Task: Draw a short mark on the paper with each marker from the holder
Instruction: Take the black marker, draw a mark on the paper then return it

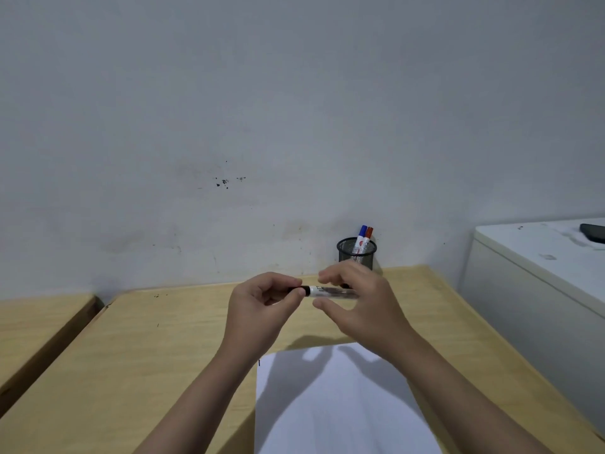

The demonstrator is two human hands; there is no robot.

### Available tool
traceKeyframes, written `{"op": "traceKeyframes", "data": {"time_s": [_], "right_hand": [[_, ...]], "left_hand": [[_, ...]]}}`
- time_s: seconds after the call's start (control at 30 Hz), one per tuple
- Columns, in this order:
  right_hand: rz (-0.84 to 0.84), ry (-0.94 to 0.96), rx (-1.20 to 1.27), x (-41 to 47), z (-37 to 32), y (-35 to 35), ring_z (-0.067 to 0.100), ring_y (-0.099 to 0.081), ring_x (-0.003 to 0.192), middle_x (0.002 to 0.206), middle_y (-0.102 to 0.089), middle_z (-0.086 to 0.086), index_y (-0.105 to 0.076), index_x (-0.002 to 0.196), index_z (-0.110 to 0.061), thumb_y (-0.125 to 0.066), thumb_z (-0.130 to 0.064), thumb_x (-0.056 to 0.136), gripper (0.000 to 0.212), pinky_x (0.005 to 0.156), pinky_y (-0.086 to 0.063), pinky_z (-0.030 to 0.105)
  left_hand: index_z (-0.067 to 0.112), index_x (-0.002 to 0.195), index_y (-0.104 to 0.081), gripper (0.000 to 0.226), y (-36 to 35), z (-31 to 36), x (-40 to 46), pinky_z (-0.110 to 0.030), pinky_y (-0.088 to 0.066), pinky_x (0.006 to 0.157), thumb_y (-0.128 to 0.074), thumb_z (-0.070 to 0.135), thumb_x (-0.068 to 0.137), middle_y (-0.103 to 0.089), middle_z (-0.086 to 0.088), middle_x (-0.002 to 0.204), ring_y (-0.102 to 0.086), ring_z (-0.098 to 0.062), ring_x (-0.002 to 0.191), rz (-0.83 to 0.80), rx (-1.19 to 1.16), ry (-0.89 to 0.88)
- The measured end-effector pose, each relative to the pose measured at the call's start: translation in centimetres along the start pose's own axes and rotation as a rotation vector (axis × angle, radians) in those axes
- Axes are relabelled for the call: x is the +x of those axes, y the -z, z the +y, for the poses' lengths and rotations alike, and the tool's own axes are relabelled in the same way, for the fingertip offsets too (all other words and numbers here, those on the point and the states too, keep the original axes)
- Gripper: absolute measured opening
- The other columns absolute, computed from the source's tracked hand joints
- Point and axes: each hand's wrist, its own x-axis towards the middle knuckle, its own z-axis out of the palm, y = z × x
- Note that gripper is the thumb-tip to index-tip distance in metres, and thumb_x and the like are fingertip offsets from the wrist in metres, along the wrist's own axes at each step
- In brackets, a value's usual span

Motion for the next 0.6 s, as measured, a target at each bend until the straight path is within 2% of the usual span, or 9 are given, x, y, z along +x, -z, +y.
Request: {"op": "traceKeyframes", "data": {"time_s": [0.1, 0.2, 0.3, 0.37, 0.43, 0.5, 0.6], "right_hand": [[-0.016, 0.088, -0.008, 0.6, 1.7, 0.3, 0.004, -0.06, 0.079, 0.085, -0.063, -0.014, -0.068, 0.096, -0.015, -0.075, -0.015, 0.073, 0.025, 0.072, -0.051, 0.027], [0.07, 0.129, -0.038, 1.6, 3.6, 1.3, 0.004, -0.062, 0.076, 0.088, -0.065, -0.012, -0.063, 0.115, -0.019, -0.07, -0.01, 0.078, 0.038, 0.073, -0.053, 0.025], [0.275, 0.008, 0.032, 4.2, 5.9, 3.5, 0.012, -0.065, 0.068, 0.083, -0.066, -0.003, -0.055, 0.123, -0.03, -0.067, -0.006, 0.081, 0.05, 0.068, -0.054, 0.02], [0.442, -0.136, 0.115, 6.5, 7.6, 5.0, 0.004, -0.064, 0.06, 0.077, -0.063, -0.005, -0.055, 0.121, -0.027, -0.066, -0.004, 0.082, 0.046, 0.062, -0.051, 0.013], [0.556, -0.259, 0.146, 8.5, 9.7, 6.0, -0.005, -0.062, 0.056, 0.075, -0.062, -0.009, -0.054, 0.118, -0.019, -0.066, -0.006, 0.082, 0.04, 0.057, -0.047, 0.008], [0.568, -0.299, 0.111, 9.8, 11.7, 6.1, -0.007, -0.062, 0.055, 0.074, -0.062, -0.009, -0.052, 0.116, -0.016, -0.067, -0.008, 0.082, 0.038, 0.055, -0.046, 0.007], [0.473, -0.309, 0.026, 10.7, 14.3, 4.7, 0.0, -0.063, 0.054, 0.076, -0.061, -0.003, -0.053, 0.114, -0.015, -0.066, -0.01, 0.082, 0.035, 0.051, -0.045, 0.007]], "left_hand": [[0.012, 0.075, -0.074, 0.008, -1.4, 0.1, 1.2, -0.027, -0.055, 0.071, -0.074, 0.004, 0.072, -0.075, -0.009, 0.076, -0.07, -0.019, 0.073, -0.013, -0.02, -0.011], [0.019, 0.081, -0.073, 0.008, -3.1, -0.3, 3.0, -0.034, -0.056, 0.077, -0.072, 0.012, 0.076, -0.075, -0.01, 0.079, -0.071, -0.026, 0.078, -0.016, -0.034, -0.027], [0.021, 0.082, -0.072, 0.004, -5.1, -1.8, 5.5, -0.028, -0.055, 0.077, -0.07, 0.019, 0.079, -0.075, -0.001, 0.081, -0.07, -0.017, 0.081, 0.019, 0.053, -0.036], [0.02, 0.083, -0.071, 0.006, -6.5, -3.4, 7.6, -0.023, -0.05, 0.075, -0.07, 0.023, 0.079, -0.074, 0.006, 0.083, -0.068, -0.007, 0.08, 0.008, 0.139, -0.038], [0.019, 0.088, -0.071, 0.012, -8.0, -5.2, 9.6, -0.022, -0.047, 0.078, -0.069, 0.027, 0.078, -0.073, 0.007, 0.091, -0.066, -0.006, 0.089, -0.02, 0.203, -0.021], [0.019, 0.095, -0.069, 0.021, -9.5, -7.0, 11.2, -0.023, -0.045, 0.083, -0.069, 0.03, 0.078, -0.07, 0.006, 0.102, -0.062, -0.008, 0.098, -0.039, 0.266, -0.014], [0.02, 0.104, -0.066, 0.029, -11.4, -9.1, 13.2, -0.023, -0.041, 0.087, -0.07, 0.032, 0.078, -0.063, 0.004, 0.11, -0.056, -0.009, 0.102, -0.062, 0.346, -0.033]]}}
